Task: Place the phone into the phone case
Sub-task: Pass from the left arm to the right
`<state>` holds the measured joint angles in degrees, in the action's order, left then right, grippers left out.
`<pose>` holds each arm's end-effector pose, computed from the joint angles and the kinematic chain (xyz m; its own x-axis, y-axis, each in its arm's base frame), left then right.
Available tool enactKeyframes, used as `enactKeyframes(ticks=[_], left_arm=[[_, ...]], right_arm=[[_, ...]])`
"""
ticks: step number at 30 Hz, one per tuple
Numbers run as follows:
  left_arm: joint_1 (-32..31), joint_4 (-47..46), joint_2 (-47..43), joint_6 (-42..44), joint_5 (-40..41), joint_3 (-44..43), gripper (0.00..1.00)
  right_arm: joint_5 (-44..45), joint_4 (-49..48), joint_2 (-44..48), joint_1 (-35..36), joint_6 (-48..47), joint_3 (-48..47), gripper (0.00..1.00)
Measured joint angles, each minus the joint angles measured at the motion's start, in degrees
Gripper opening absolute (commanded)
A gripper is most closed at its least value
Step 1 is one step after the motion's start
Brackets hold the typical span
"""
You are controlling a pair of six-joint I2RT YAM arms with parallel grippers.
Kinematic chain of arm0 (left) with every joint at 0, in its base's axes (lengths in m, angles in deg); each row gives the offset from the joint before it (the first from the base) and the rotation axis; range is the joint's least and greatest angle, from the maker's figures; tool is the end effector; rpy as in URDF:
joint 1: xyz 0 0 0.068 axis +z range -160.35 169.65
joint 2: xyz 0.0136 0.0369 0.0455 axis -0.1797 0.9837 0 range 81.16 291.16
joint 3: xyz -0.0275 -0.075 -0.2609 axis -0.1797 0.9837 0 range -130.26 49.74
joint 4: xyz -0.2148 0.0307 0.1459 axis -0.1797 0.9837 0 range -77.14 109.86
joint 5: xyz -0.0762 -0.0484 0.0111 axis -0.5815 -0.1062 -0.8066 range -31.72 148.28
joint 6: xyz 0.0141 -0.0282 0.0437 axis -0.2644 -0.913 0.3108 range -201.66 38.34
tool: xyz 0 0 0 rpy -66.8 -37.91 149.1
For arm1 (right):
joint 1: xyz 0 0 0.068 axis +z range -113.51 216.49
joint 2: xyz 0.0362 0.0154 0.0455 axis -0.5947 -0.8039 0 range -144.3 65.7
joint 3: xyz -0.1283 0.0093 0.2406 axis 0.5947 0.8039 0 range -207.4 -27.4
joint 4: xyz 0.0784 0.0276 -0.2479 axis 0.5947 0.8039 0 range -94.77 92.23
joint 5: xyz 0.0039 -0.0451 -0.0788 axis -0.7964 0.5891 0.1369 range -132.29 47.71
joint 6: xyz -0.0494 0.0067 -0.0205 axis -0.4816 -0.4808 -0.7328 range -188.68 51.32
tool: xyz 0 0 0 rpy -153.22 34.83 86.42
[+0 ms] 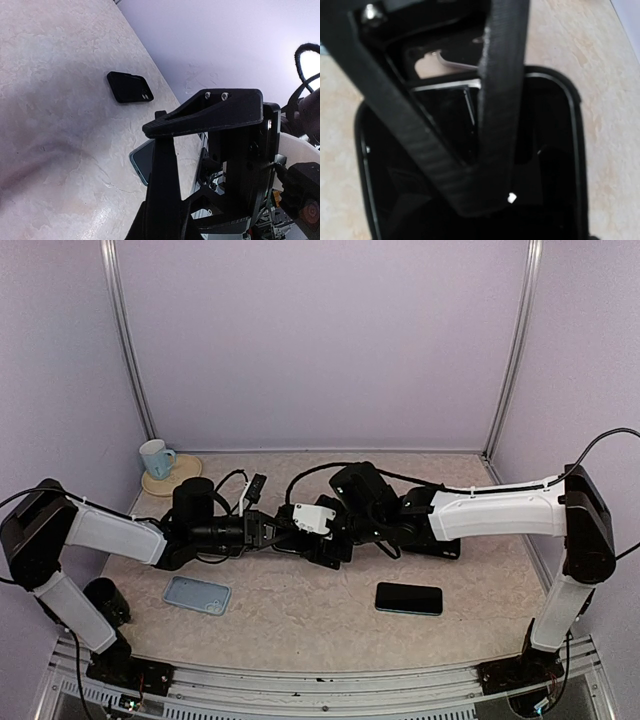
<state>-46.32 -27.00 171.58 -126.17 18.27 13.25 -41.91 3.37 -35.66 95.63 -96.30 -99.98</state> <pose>0.2398 -0.2024 0.1902 -0.8094 -0.0761 -0.5823 0.5429 0.2809 -0.7914 0.2071 0.3458 0.2411 0.1237 -0.6968 -0.7065 -0.9010 0.2194 -0.3742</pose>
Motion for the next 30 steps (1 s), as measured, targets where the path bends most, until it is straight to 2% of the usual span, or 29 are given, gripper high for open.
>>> enactKeyframes(ticks=[4,10,16,21,24,30], left_arm=[[0.0,0.0,0.0,0.0,0.0,0.0,0.02],[0.3,0.0,0.0,0.0,-0.3,0.0,0.13],[0.7,-2.1,-0.3,-0.7,-0.5,0.0,0.51],[1.0,-4.0,-2.0,-1.6,-0.5,0.3,0.75],[1.5,-4.6,-3.7,-1.6,-0.1,1.4,0.96],[3.5,-4.5,-8.4,-1.6,1.7,5.0,0.99]], right_arm=[[0.0,-0.2,0.0,0.0,-0.6,0.1,0.74],[-0.1,-0.8,0.0,0.0,-0.9,0.2,0.7],[0.8,-1.2,0.0,0.0,-0.6,0.4,0.71],[1.9,-1.2,0.0,0.0,-0.3,0.5,0.71],[2.1,-1.2,0.0,-0.2,-0.2,0.5,0.71],[1.8,-0.7,-0.3,-2.4,-0.5,0.2,0.75]])
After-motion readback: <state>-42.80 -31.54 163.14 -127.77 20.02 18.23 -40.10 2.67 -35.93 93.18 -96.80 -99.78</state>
